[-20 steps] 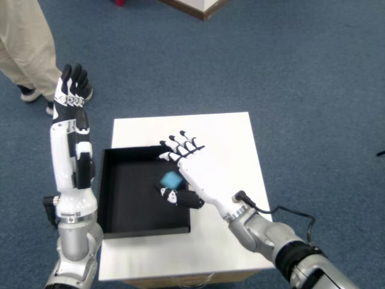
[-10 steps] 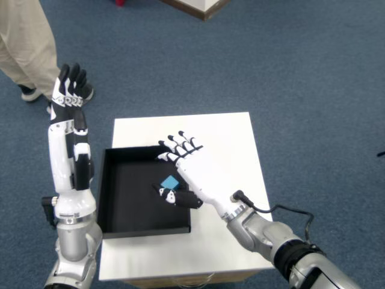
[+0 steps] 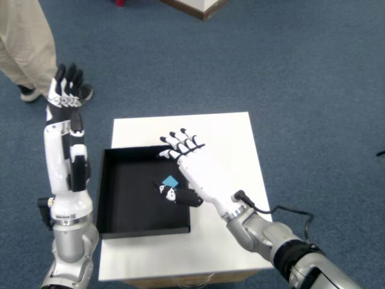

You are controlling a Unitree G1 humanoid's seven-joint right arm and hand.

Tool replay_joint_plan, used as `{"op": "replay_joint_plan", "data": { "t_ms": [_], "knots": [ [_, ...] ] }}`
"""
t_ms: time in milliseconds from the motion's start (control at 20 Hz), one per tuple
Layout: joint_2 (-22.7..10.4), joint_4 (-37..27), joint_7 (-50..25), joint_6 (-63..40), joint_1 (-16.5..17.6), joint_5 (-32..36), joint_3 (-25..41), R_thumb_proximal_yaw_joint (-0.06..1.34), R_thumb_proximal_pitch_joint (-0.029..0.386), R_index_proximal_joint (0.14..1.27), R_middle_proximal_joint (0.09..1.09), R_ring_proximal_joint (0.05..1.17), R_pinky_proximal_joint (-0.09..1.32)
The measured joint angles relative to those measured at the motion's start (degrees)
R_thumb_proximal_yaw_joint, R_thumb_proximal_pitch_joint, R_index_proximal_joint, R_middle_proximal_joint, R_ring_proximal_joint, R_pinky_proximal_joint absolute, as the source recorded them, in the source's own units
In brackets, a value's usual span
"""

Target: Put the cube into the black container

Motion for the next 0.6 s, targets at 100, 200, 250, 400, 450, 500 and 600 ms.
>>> {"op": "replay_joint_plan", "data": {
  "t_ms": [100,200,250,400,450,500,600],
  "knots": [
    [-0.6,0.0,-0.9,-0.1,0.3,0.6,-0.1,0.61,0.104,0.56,0.22,0.19,0.06],
    [-2.5,-0.3,-2.6,-2.2,1.6,2.2,-1.6,0.62,0.104,0.56,0.22,0.19,0.06],
    [-3.4,-0.2,-3.5,-3.5,2.5,3.6,-2.3,0.62,0.105,0.56,0.22,0.19,0.06],
    [-4.3,1.0,-4.9,-8.1,4.2,6.8,-4.0,0.61,0.105,0.56,0.23,0.20,0.06],
    [-4.5,1.5,-4.9,-9.6,4.2,7.2,-4.1,0.61,0.103,0.56,0.23,0.20,0.07],
    [-4.7,2.3,-5.2,-11.0,4.2,7.8,-4.4,0.61,0.102,0.56,0.25,0.23,0.09],
    [-5.4,3.8,-6.8,-13.4,4.3,8.8,-5.9,0.62,0.104,0.57,0.29,0.27,0.15]
  ]
}}
